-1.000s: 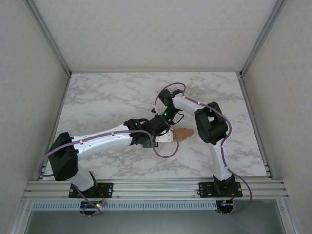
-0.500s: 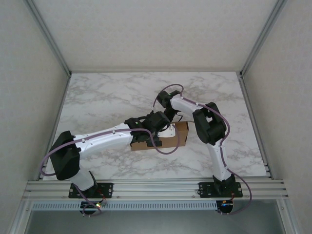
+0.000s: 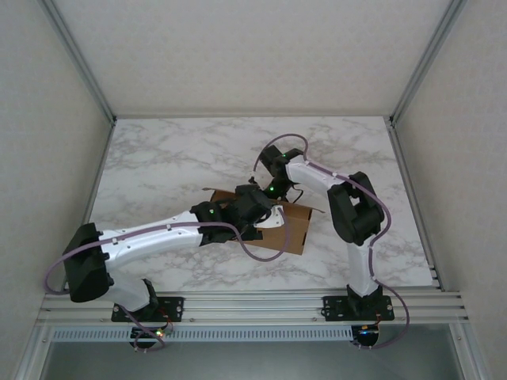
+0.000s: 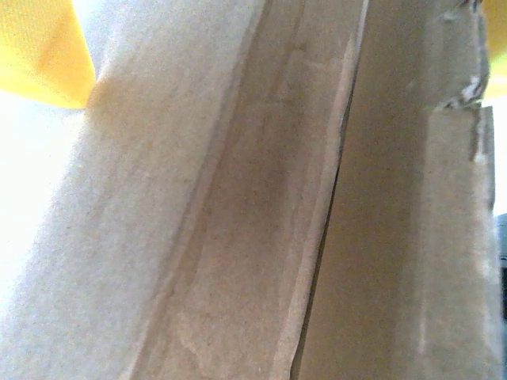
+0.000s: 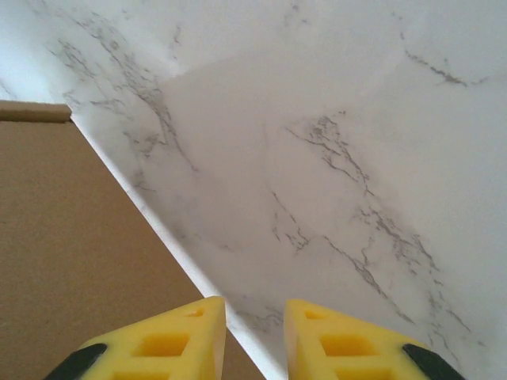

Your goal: Fold the paper box

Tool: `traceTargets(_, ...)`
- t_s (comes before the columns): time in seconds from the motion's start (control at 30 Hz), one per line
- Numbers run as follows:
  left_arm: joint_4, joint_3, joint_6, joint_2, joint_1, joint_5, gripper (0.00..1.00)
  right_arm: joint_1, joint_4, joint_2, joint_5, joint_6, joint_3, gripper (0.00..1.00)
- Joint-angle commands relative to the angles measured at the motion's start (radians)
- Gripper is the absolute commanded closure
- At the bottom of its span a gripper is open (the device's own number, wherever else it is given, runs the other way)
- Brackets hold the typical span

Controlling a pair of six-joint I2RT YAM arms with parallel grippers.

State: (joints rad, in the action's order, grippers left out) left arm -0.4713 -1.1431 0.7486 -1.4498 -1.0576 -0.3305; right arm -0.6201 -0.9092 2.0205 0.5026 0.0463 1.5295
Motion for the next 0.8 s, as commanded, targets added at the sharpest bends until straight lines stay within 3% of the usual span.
traceTargets(0.0, 0.09, 0.02, 0.006, 0.052, -0.017, -0.1, 0.0, -0.026, 0.029, -0.068, -0.017, 0.018, -0.033, 0.74)
traceTargets(0.4, 0.254, 0.187, 0.005, 0.066, -0.059, -0.182, 0.0, -0.045, 0.094, -0.122, -0.103, 0.015, -0.092, 0.72)
traceTargets(0.77, 0.238, 0.146, 0.016, 0.077, -0.075, -0.206, 0.0, -0.045, 0.12, -0.114, -0.158, 0.023, -0.096, 0.7)
